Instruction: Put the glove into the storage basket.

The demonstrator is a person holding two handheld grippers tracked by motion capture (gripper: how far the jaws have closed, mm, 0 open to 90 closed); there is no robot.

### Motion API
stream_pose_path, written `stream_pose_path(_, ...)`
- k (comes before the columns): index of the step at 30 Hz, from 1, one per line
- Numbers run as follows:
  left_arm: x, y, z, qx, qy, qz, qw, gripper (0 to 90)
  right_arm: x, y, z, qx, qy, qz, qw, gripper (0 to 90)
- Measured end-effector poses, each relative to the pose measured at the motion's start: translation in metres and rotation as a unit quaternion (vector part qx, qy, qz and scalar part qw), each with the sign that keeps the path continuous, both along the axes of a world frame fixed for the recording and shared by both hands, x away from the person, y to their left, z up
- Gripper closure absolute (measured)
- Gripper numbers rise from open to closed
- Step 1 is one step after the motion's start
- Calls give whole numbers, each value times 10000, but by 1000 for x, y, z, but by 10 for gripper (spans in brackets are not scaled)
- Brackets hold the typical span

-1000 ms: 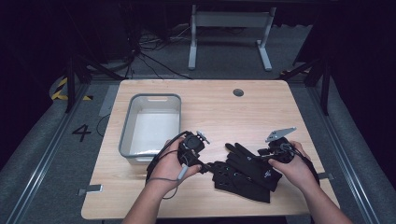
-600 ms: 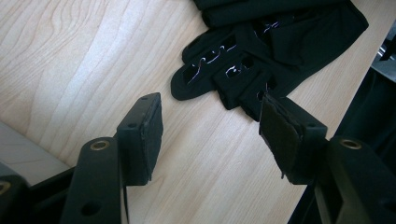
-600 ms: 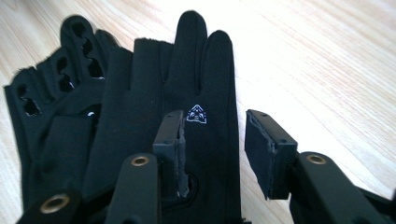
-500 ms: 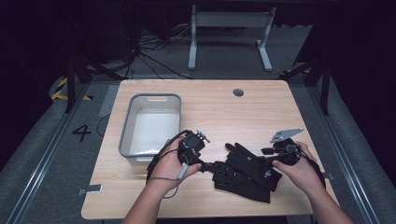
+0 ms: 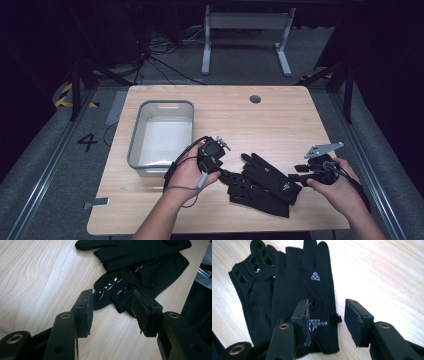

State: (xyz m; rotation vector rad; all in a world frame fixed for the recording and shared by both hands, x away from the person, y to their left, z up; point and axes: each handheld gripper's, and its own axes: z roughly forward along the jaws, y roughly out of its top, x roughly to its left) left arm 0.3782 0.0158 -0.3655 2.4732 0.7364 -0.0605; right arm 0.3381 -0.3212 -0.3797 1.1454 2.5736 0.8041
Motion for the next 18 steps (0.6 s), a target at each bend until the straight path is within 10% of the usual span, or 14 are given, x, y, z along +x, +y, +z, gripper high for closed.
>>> stream_pose_path(18,12,-20,-15,32,138,-159,9998,569,-3,-21,-19,-252,299,-323,9987,574)
